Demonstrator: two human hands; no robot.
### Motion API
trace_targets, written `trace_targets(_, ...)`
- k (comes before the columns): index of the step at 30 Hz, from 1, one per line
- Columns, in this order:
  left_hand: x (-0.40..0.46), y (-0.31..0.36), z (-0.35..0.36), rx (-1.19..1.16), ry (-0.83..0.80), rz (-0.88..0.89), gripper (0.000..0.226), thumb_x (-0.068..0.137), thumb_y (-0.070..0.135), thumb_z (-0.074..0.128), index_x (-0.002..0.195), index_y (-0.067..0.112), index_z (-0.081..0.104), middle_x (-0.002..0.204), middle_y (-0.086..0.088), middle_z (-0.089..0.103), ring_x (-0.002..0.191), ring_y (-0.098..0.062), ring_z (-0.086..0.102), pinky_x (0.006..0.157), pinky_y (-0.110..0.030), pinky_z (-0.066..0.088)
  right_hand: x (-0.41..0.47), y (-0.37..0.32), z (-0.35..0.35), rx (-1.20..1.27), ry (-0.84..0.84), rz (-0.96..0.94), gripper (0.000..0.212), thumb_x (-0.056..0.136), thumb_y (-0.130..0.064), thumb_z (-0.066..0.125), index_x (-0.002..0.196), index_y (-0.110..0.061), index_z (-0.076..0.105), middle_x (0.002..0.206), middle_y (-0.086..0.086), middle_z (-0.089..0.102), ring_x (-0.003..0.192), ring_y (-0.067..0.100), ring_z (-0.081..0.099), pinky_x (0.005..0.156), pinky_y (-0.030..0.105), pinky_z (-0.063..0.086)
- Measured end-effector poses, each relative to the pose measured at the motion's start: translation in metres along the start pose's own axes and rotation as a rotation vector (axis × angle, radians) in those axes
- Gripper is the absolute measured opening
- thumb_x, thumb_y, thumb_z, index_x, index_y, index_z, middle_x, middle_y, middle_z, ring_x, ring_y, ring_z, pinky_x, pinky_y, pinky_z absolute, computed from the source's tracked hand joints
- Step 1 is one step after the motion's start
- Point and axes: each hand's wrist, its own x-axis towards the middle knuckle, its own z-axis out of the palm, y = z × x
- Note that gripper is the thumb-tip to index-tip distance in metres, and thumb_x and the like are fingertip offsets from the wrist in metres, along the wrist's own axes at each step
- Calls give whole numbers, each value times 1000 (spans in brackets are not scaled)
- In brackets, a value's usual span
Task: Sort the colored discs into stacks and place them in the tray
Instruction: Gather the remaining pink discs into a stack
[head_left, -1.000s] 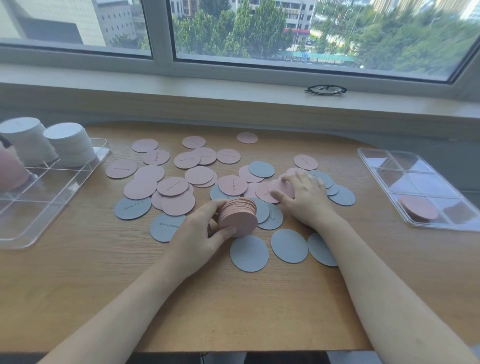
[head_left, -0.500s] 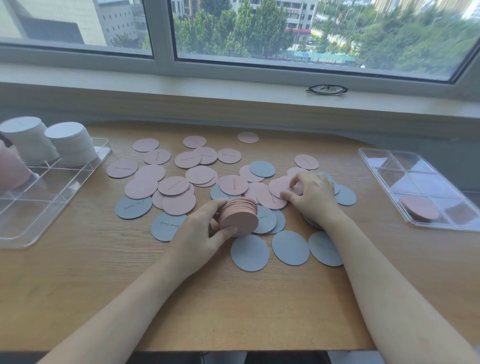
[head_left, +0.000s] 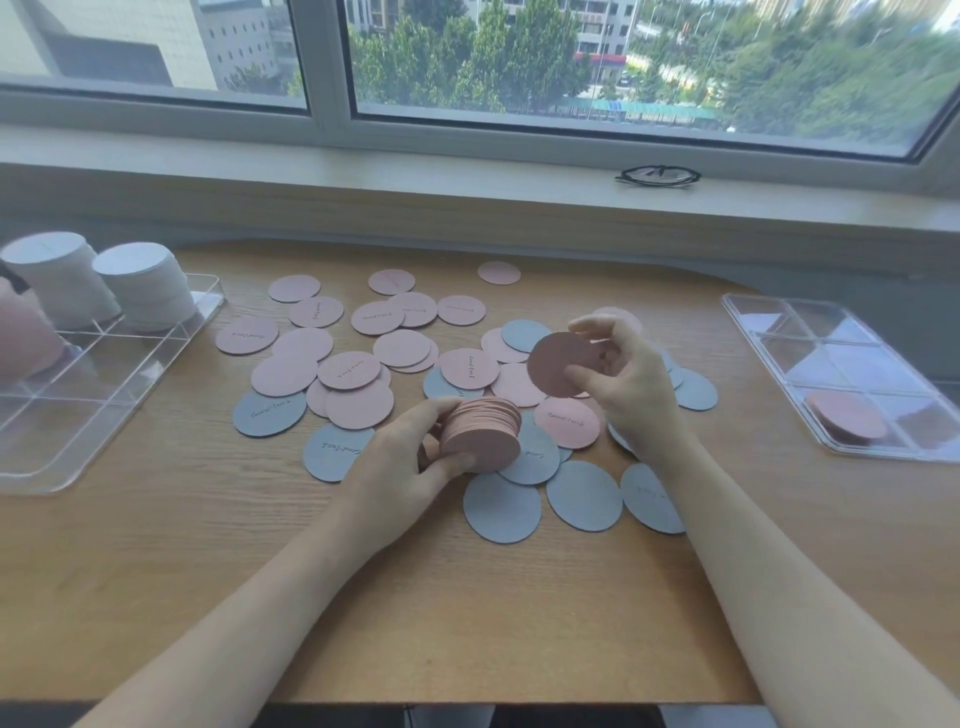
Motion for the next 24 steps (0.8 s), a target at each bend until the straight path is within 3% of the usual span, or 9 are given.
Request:
trace_targets(4, 0, -1, 0, -15, 2, -3, 46, 87, 22, 74, 126, 39, 55, 95, 4, 65, 67, -9, 55, 67, -18, 45, -12, -13, 22, 191, -188, -16, 39, 80, 17, 67, 106, -12, 66, 95, 0, 72, 89, 17, 67, 82, 35, 56)
trace_targets(7, 0, -1, 0, -1, 18, -8, 55, 87, 21, 74, 136, 36, 52, 94, -1, 66, 65, -10, 54, 67, -16, 45, -18, -13, 31, 142, -320, -39, 37, 91, 10, 59, 118, -13, 67, 108, -4, 73, 106, 14, 66, 94, 29, 51)
trace_targets(11, 1, -1, 2, 20, 23, -2, 63, 88, 19, 73, 144, 31, 47, 97, 5, 65, 65, -14, 55, 68, -19, 48, -24, -12, 38, -39, -481, -46, 38, 103, -24, 45, 139, -23, 57, 125, -5, 62, 126, 8, 51, 110, 31, 38)
trace_targets(14, 1, 2, 2, 49, 10, 22, 60, 90, 19, 71, 144, 27, 49, 93, 10, 62, 66, -9, 56, 65, -11, 42, -28, -14, 43, -226, -611, -85, 59, 99, -56, 37, 153, -31, 33, 146, -12, 45, 138, -4, 31, 115, 17, 21)
trace_targets(16, 1, 3, 2, 36, 8, 22, 57, 90, 20, 71, 142, 29, 50, 91, 12, 62, 65, -8, 55, 65, -11, 42, -30, -14, 46, -321, -666, -145, 77, 91, -74, 33, 156, -34, 21, 157, -10, 32, 145, -1, 20, 117, 17, 13)
trace_targets(18, 0, 4, 2, 42, 13, 26, 55, 90, 22, 71, 141, 30, 50, 94, 14, 61, 69, -8, 55, 68, -13, 42, -28, -16, 42, -331, -646, -179, 74, 90, -70, 36, 154, -34, 28, 150, -9, 40, 141, 3, 28, 113, 16, 19)
trace_targets(20, 0, 4, 2, 64, 18, 17, 54, 89, 23, 72, 138, 32, 50, 95, 16, 56, 76, -7, 55, 72, -14, 39, -20, -19, 30, -349, -525, -226, 62, 91, -61, 40, 143, -28, 47, 128, -8, 53, 123, 8, 45, 104, 23, 32)
trace_targets(22, 0, 4, 1, 55, 22, -5, 53, 89, 23, 73, 135, 33, 51, 91, 15, 53, 77, -5, 56, 72, -10, 39, -8, -12, 8, -479, -416, -236, 48, 88, -53, 51, 125, -24, 60, 111, -9, 53, 106, 11, 50, 95, 30, 39)
trace_targets(24, 0, 4, 1, 43, 19, -12, 52, 89, 23, 73, 134, 33, 51, 87, 13, 54, 75, -3, 57, 70, -8, 38, 1, -2, -14, -650, -443, -152, 38, 81, -46, 65, 114, -27, 62, 105, -9, 48, 101, 13, 47, 95, 37, 41)
